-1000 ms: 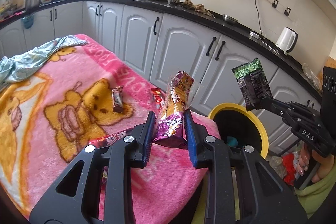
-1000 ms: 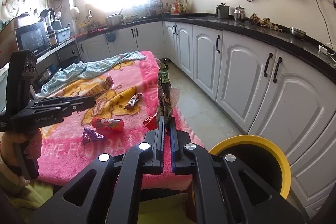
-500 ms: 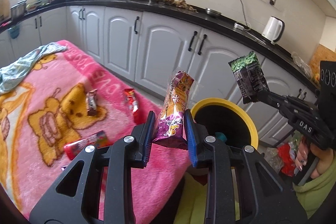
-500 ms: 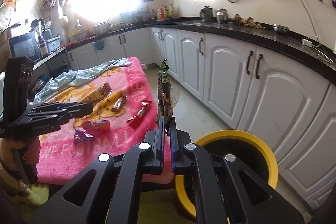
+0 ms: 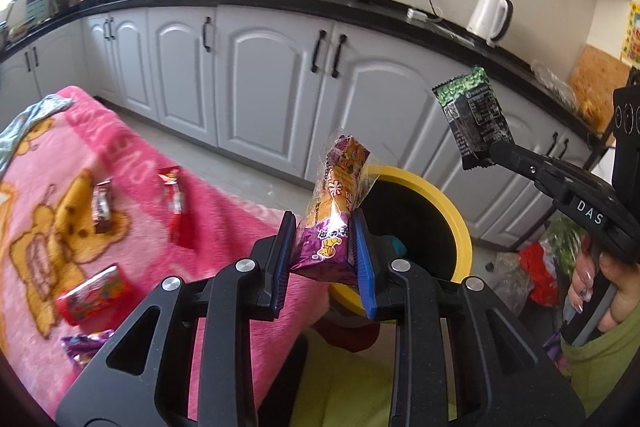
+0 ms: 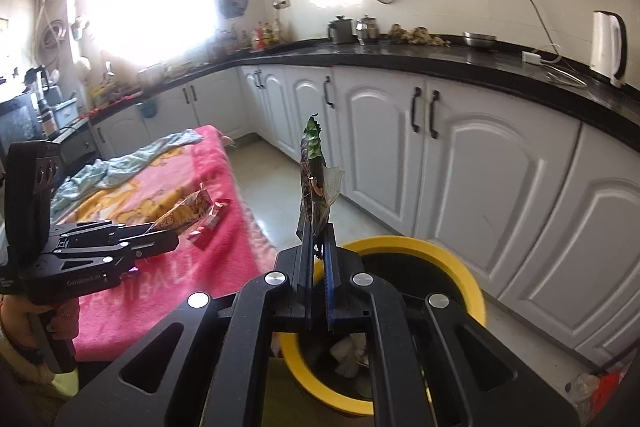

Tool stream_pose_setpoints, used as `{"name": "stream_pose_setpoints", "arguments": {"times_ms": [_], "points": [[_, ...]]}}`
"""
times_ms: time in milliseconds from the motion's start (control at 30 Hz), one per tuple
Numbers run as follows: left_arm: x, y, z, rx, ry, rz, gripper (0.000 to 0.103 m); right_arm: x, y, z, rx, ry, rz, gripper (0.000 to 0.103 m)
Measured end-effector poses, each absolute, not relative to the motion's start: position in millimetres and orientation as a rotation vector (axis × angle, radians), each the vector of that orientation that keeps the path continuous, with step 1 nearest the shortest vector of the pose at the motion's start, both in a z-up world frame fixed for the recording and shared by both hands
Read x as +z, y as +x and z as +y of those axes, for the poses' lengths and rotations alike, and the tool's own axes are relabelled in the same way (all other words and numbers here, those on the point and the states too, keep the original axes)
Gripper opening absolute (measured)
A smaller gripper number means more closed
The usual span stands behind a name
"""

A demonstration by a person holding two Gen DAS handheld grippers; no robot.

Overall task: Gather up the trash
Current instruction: 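Carry both wrappers over the yellow bin and open both tools to drop them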

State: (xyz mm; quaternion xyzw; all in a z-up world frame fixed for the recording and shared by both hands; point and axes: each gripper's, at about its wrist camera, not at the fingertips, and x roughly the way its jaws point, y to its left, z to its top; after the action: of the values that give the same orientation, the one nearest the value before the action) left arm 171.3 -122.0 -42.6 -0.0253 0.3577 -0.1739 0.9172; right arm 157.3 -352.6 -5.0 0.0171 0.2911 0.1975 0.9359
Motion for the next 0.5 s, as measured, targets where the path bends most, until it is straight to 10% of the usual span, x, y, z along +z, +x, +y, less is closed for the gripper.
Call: {"name": "stream_pose_setpoints", "arguments": {"times_ms": [500], "points": [[-86, 198, -186, -0.476, 0.002, 0.846, 0.022, -52, 172, -399, 0.322, 0.149, 0.722, 0.005]]}}
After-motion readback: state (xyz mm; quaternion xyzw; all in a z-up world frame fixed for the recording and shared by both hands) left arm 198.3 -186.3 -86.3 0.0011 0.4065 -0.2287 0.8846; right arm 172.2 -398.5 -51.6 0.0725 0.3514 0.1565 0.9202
